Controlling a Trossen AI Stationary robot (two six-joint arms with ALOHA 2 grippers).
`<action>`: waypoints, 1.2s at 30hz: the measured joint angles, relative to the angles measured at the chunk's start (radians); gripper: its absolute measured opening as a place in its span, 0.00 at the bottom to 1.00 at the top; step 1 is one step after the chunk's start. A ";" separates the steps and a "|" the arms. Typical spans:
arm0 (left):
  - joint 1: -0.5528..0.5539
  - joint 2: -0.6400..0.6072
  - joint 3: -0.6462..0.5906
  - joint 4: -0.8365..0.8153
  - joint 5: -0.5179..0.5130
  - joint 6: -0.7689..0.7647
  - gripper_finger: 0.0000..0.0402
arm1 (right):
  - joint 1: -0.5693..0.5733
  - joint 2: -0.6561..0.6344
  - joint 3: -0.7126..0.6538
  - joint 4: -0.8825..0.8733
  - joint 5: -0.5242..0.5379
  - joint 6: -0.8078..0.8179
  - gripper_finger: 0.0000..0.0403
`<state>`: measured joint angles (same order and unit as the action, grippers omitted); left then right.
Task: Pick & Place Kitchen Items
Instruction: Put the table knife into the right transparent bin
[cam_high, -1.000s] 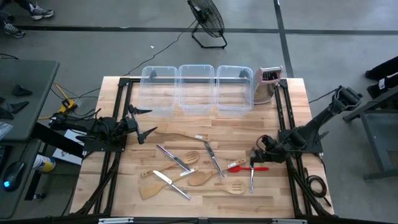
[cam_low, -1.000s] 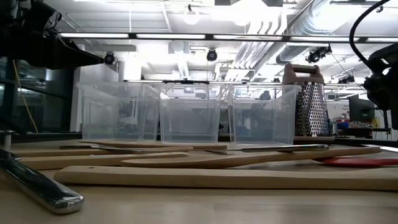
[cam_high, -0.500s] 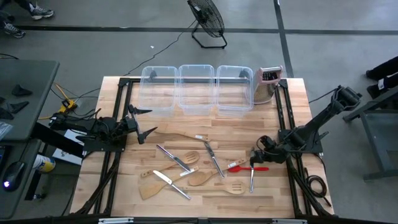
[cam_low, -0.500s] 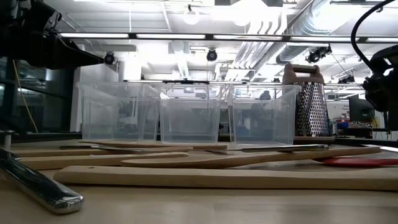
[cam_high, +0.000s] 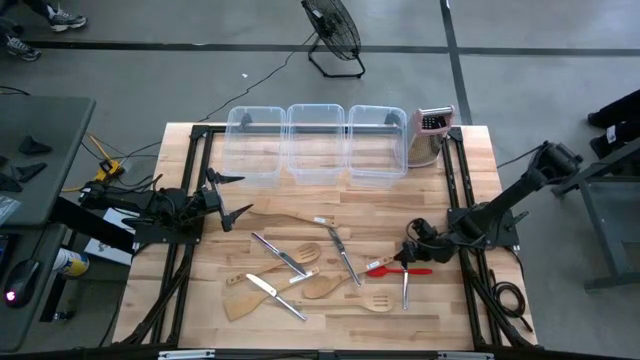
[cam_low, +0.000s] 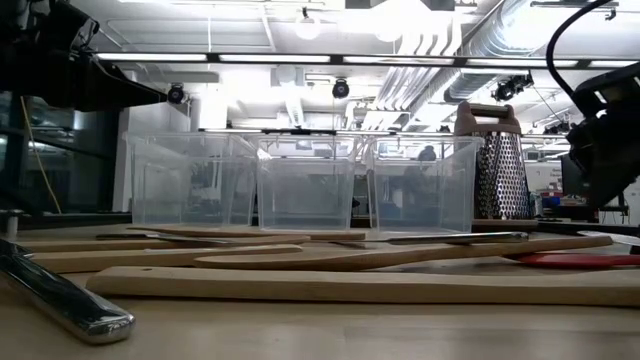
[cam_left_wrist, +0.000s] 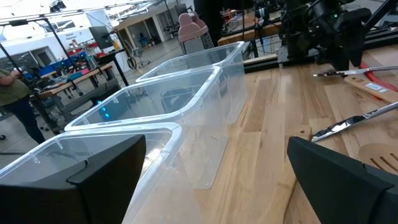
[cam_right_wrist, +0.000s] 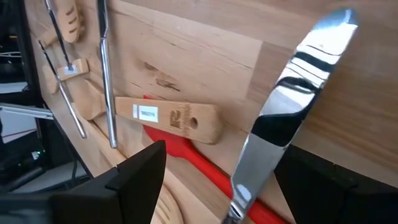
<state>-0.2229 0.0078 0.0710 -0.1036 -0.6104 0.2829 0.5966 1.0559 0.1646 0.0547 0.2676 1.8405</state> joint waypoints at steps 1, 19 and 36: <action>0.000 0.000 0.000 0.000 0.000 0.000 0.97 | -0.002 0.010 0.000 0.008 0.000 -0.002 0.70; 0.000 0.000 0.000 0.000 0.000 0.000 0.97 | -0.017 0.065 -0.002 0.008 -0.003 -0.039 0.36; 0.000 0.000 0.000 0.000 0.000 0.000 0.97 | -0.017 0.066 -0.005 -0.005 -0.011 -0.039 0.06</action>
<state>-0.2229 0.0078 0.0710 -0.1036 -0.6103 0.2829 0.5797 1.1221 0.1600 0.0502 0.2561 1.8011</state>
